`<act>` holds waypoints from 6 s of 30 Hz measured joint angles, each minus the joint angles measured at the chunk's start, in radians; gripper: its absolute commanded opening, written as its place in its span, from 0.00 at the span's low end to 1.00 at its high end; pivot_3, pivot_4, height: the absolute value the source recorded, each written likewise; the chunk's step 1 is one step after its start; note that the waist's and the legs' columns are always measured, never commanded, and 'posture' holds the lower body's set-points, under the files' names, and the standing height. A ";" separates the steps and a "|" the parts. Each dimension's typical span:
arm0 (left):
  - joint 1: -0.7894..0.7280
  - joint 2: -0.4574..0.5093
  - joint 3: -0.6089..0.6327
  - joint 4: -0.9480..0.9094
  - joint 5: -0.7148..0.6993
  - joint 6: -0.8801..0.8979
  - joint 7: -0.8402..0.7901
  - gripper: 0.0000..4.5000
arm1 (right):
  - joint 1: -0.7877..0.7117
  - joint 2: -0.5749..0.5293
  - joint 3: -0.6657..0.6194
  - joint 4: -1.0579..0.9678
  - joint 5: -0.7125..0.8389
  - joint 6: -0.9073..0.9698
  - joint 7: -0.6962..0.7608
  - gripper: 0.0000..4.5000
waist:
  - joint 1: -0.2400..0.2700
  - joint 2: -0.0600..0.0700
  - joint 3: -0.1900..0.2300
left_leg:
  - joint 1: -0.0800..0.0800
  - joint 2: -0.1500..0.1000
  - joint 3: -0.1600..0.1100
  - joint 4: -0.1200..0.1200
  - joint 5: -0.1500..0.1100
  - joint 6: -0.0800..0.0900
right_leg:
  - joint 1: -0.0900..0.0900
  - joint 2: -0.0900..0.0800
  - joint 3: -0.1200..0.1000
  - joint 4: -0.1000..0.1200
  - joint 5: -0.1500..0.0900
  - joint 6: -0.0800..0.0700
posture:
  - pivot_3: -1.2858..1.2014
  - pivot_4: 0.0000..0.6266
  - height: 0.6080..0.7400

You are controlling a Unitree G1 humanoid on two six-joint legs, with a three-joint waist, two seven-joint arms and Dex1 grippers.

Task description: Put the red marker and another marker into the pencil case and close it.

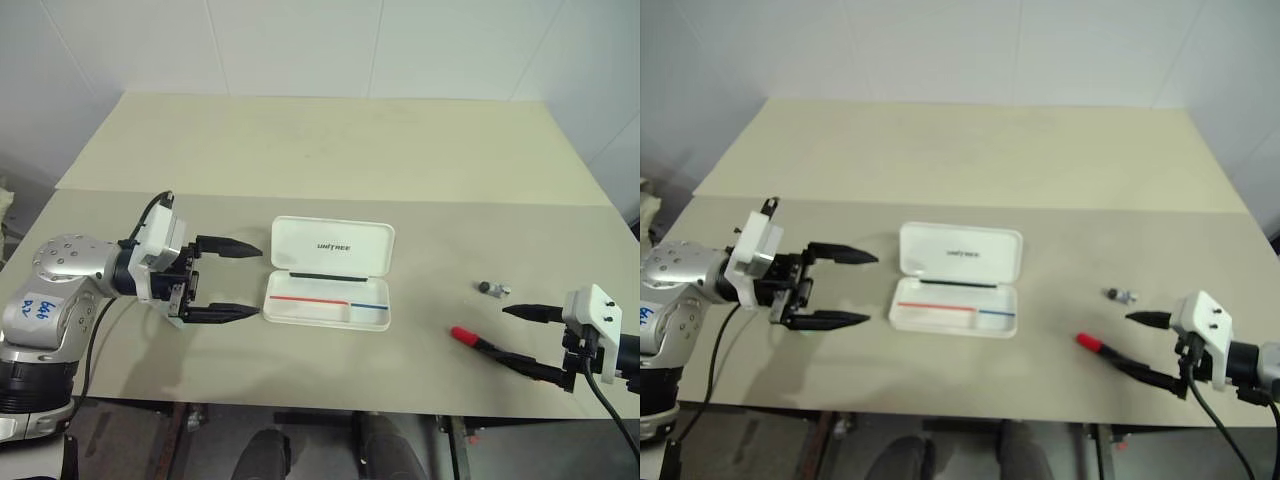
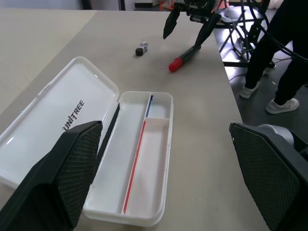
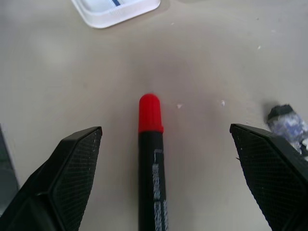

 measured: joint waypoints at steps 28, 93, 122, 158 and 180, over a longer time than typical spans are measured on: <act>-0.025 0.007 0.001 0.032 0.002 -0.034 -0.006 1.00 | 0.004 0.081 0.115 0.113 -0.086 -0.131 -0.018 0.31 | 0.002 -0.001 0.000 | 0.000 0.000 -0.001 0.000 0.000 0.000 | 0.000 0.000 -0.001 0.000 0.000 0.000 | 0.52 0.24 1.00; 0.173 -0.005 0.072 0.068 0.062 -0.193 0.131 1.00 | -0.931 0.590 0.737 0.429 -0.322 -0.215 -0.028 0.79 | -0.004 -0.002 0.000 | -0.018 0.000 -0.002 -0.001 0.002 -0.005 | -0.025 -0.002 -0.003 0.013 -0.001 -0.002 | 0.52 0.24 1.00; 0.615 -0.395 0.233 -0.470 0.119 0.068 0.926 1.00 | -0.764 0.275 0.321 -0.030 0.069 0.170 -0.092 0.99 | 0.003 -0.003 -0.001 | -0.015 0.000 -0.006 0.001 0.002 -0.004 | -0.018 -0.002 -0.003 0.009 -0.001 -0.002 | 0.52 0.24 1.00; 0.484 -0.765 0.143 -0.490 0.399 0.500 1.567 0.96 | -0.817 0.246 0.344 -0.013 0.081 0.162 -0.076 1.00 | 0.007 -0.005 -0.002 | -0.006 -0.001 -0.002 0.001 0.003 -0.004 | -0.011 -0.001 -0.002 0.009 0.000 -0.002 | 0.52 0.24 1.00; 0.481 -0.784 0.172 -0.496 0.437 0.498 1.576 0.28 | -0.815 0.246 0.344 -0.013 0.082 0.153 -0.088 1.00 | 0.004 -0.005 -0.002 | -0.002 -0.001 -0.003 -0.001 0.002 -0.004 | -0.002 -0.001 -0.003 -0.001 0.000 -0.002 | 0.52 0.24 1.00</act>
